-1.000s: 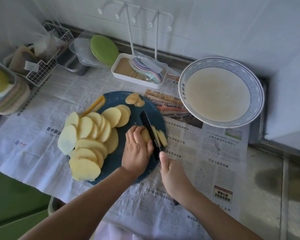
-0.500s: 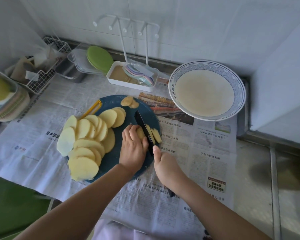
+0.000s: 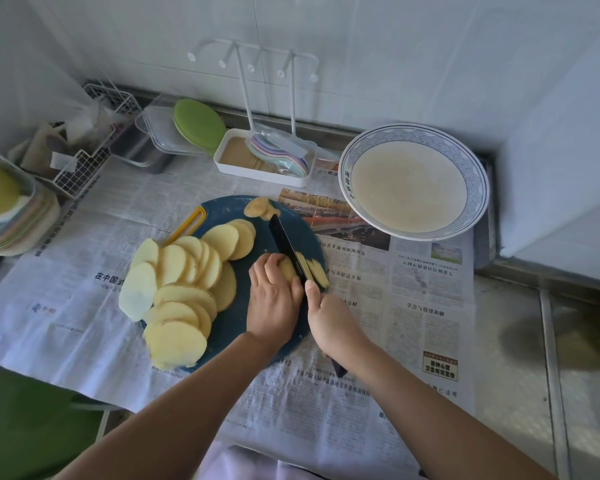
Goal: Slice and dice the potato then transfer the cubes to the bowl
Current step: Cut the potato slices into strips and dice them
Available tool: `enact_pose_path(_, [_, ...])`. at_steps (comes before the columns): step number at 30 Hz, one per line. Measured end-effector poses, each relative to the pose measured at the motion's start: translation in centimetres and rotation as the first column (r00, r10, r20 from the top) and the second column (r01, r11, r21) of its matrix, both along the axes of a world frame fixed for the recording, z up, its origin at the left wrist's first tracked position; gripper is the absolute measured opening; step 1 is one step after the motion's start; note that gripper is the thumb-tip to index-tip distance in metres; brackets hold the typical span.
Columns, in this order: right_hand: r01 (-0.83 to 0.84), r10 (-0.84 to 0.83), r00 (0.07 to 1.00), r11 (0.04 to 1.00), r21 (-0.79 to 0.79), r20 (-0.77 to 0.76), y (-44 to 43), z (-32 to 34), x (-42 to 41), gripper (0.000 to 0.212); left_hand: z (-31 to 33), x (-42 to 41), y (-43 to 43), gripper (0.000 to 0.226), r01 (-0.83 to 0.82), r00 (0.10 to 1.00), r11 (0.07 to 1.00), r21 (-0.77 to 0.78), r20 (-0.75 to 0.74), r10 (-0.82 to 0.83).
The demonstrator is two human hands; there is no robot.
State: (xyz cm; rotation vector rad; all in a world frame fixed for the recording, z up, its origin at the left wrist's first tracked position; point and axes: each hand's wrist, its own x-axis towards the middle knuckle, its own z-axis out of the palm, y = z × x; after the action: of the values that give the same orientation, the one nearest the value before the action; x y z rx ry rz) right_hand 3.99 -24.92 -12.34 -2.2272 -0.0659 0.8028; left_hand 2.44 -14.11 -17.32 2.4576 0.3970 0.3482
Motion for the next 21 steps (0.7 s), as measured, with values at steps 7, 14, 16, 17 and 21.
enact_pose_path(7, [0.159, -0.054, 0.943, 0.939, 0.304, -0.328, -3.6, 0.0, -0.7, 0.057, 0.6, -0.1, 0.8, 0.045, 0.035, 0.998, 0.994, -0.101, 0.059, -0.029])
enact_pose_path(14, [0.143, -0.032, 0.954, 0.922, 0.36, -0.298, -4.5, 1.9, -1.3, 0.058, 0.0, 0.2, 1.4, 0.044, 0.029, 0.998, 0.999, 0.045, 0.046, -0.031])
enact_pose_path(16, [0.138, -0.033, 0.959, 0.923, 0.359, -0.283, -4.5, 1.8, -1.5, 0.059, -0.1, 0.3, 1.3, 0.044, 0.021, 0.999, 0.998, 0.065, 0.037, -0.023])
enact_pose_path(17, [0.142, -0.039, 0.959, 0.923, 0.358, -0.28, -4.5, 1.8, -1.6, 0.059, -0.2, 0.3, 1.3, 0.044, 0.016, 0.999, 0.997, 0.074, 0.036, -0.018])
enact_pose_path(21, [0.138, -0.052, 0.968, 0.926, 0.351, -0.245, -4.0, 1.3, -2.1, 0.062, -0.5, 0.3, 1.3, 0.041, -0.014, 0.998, 0.995, 0.103, 0.061, 0.008])
